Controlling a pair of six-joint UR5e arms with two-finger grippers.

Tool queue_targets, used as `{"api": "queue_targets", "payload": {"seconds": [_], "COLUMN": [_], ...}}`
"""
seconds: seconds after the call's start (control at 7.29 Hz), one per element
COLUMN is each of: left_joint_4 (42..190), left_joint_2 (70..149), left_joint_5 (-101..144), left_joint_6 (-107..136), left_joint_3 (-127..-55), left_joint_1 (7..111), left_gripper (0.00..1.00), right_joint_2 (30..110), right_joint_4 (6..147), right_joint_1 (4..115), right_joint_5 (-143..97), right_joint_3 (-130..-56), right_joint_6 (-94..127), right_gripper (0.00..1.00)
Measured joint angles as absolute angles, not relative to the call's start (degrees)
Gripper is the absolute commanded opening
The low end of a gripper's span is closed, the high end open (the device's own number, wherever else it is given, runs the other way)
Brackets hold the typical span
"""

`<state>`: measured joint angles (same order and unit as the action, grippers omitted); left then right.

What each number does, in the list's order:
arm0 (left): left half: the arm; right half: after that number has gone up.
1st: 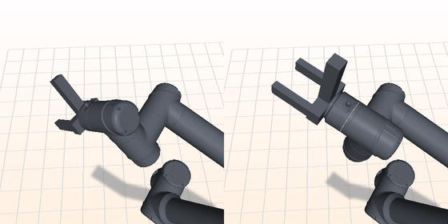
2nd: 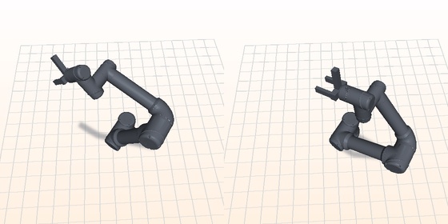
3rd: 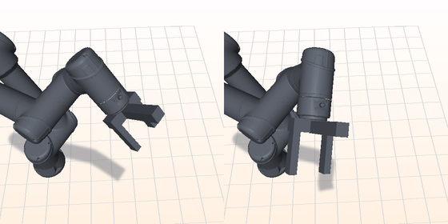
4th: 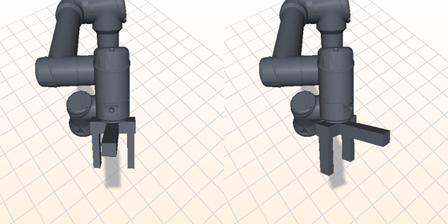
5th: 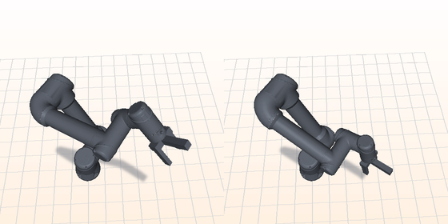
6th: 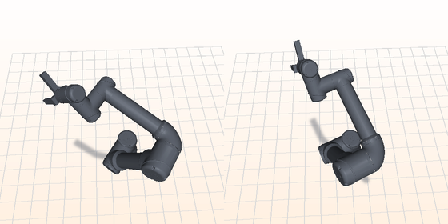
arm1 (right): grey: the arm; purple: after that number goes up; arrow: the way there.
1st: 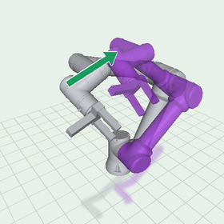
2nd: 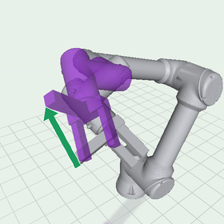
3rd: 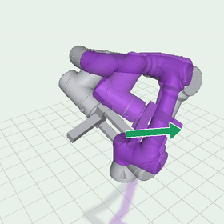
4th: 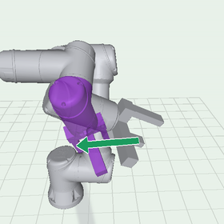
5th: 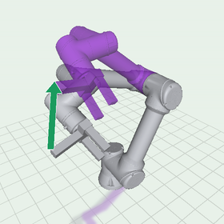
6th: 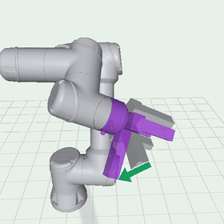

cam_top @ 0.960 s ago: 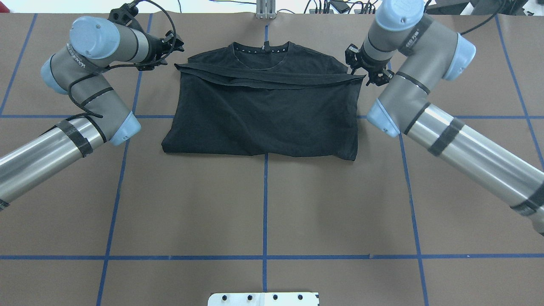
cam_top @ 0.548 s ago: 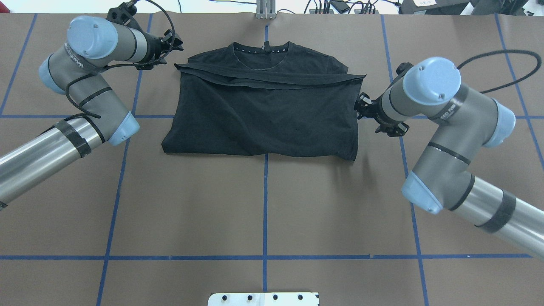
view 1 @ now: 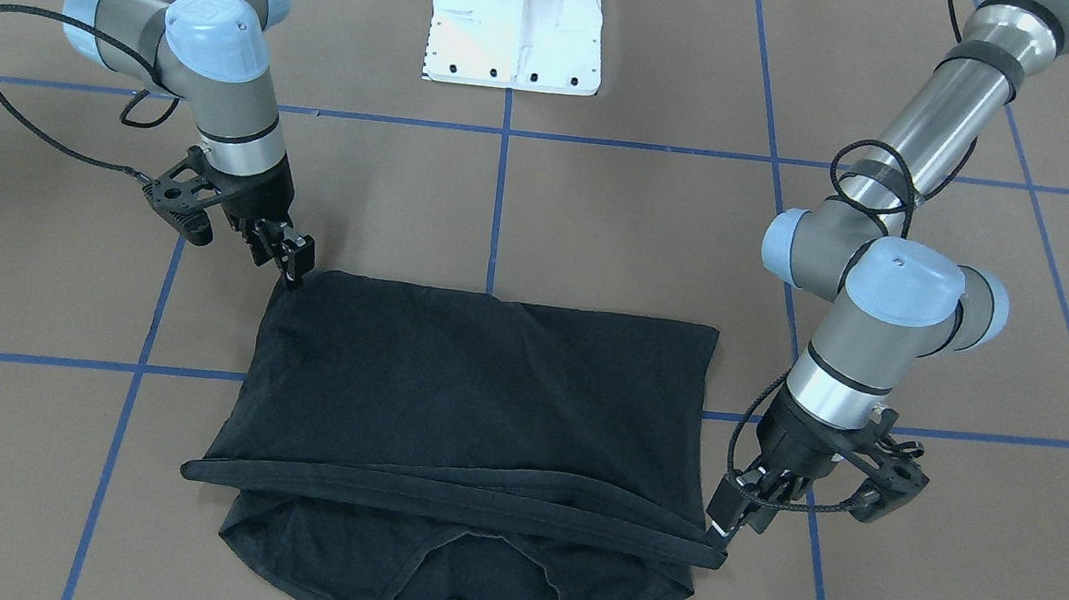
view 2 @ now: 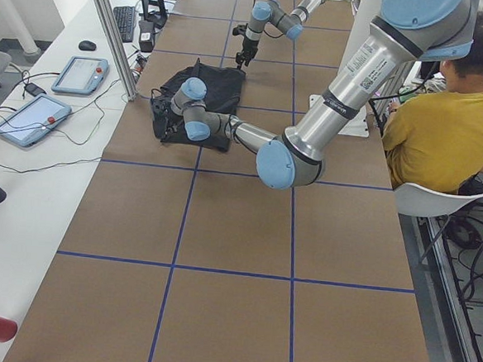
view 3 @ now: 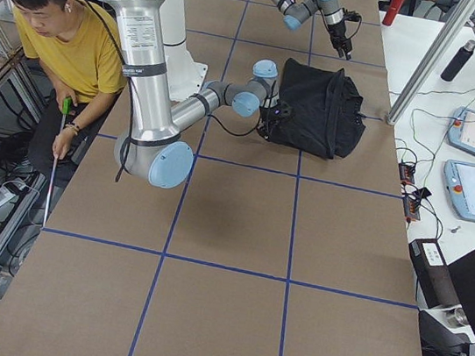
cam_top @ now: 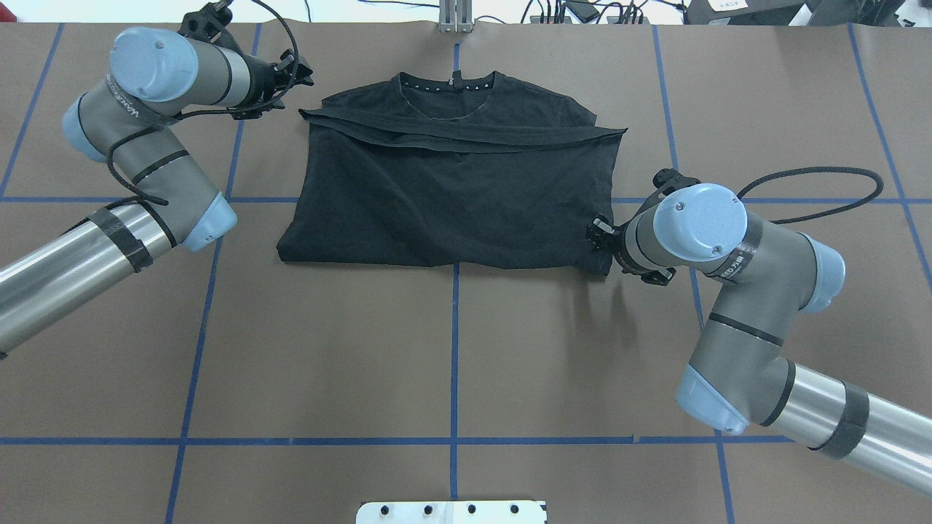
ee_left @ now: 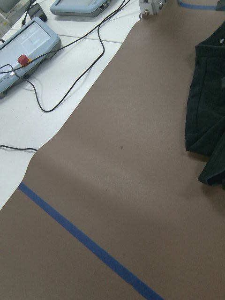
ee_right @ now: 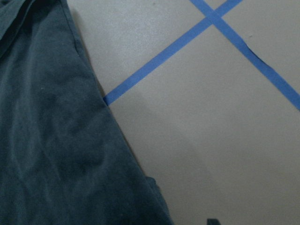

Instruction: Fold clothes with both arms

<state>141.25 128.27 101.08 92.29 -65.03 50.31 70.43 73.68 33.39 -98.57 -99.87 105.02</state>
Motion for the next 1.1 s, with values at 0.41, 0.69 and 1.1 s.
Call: {"api": "queue_targets", "payload": {"seconds": [0.41,0.69,1.1], "left_joint_4": [141.14,141.08,140.99], "left_joint_2": [128.23,128.23,128.23], "left_joint_5": [101.00,100.93,100.63], "left_joint_6": [92.29,92.28,92.29], "left_joint_3": [-65.04,-65.04,-65.04], "left_joint_1": [50.33,50.29,50.27], "left_gripper": [0.71,0.71,0.71], "right_joint_2": [70.08,70.03,69.93], "right_joint_4": [69.76,69.49,69.44], "right_joint_1": [33.49,33.49,33.42], "right_joint_5": [-98.60,-98.67,-98.73], "right_joint_3": [-97.80,-97.13,-96.96], "right_joint_6": [107.05,107.95,108.27], "right_gripper": [0.57,0.00,0.00]}}
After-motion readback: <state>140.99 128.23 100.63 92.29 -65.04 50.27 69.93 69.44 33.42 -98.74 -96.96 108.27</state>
